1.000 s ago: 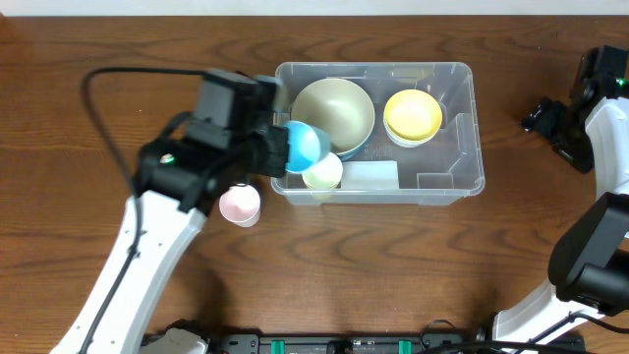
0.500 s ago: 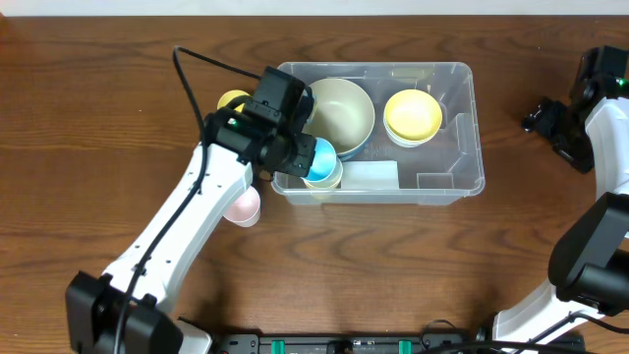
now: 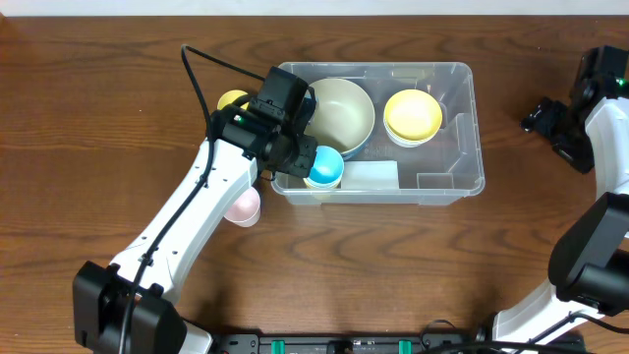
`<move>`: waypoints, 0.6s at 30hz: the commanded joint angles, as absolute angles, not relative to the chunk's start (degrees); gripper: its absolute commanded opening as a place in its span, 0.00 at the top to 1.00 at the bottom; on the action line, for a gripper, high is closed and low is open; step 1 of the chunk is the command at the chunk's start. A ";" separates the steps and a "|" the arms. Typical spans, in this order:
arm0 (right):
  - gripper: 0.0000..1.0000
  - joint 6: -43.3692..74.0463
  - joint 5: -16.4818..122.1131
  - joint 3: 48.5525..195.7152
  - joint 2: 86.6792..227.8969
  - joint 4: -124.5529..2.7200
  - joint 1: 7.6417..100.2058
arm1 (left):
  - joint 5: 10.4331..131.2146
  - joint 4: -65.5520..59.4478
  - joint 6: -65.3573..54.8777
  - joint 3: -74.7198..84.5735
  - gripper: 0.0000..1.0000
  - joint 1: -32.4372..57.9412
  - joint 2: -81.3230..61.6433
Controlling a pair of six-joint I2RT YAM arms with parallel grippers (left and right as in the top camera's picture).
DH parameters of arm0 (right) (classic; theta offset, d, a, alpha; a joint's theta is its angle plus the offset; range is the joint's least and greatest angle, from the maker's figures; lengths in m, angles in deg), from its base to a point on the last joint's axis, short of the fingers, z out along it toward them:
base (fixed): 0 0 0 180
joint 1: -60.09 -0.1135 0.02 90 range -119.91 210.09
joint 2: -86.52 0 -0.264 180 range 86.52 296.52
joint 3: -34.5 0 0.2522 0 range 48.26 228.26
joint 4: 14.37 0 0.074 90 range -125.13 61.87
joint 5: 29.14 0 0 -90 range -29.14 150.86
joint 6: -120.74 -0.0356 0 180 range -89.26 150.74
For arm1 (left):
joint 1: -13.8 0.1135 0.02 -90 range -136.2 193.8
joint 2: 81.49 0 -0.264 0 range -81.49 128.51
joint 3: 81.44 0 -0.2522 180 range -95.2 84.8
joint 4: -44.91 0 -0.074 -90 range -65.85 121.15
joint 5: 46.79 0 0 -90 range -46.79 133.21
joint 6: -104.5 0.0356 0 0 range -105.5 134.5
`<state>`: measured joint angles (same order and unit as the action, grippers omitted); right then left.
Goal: Pack container
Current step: 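Carry the blue cup into the bin and stack it on the white cup, then move the left gripper to the remaining yellow cup and grasp it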
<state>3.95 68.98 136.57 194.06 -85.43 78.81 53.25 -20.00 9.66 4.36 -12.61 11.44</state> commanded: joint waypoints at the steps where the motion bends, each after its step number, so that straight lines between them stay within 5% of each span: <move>1: 0.01 2.92 69.20 136.29 194.48 -85.34 78.83 | 52.44 -19.94 10.44 3.68 0.56 -12.63 11.96; 7: 0.01 2.90 69.20 136.29 194.48 -85.34 78.83 | 49.80 -19.06 10.42 2.63 0.38 -12.42 11.18; 14: 0.01 2.90 69.20 136.29 194.48 -85.34 78.83 | 49.47 -19.08 9.57 -3.84 0.28 -9.01 7.18; 18: 0.01 2.90 69.20 136.29 194.48 -85.34 78.83 | 41.25 -18.80 5.57 -4.38 0.08 -5.40 4.49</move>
<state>3.95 69.00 136.57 194.06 -85.43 78.81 48.14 -18.67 8.91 -2.96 -7.78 7.31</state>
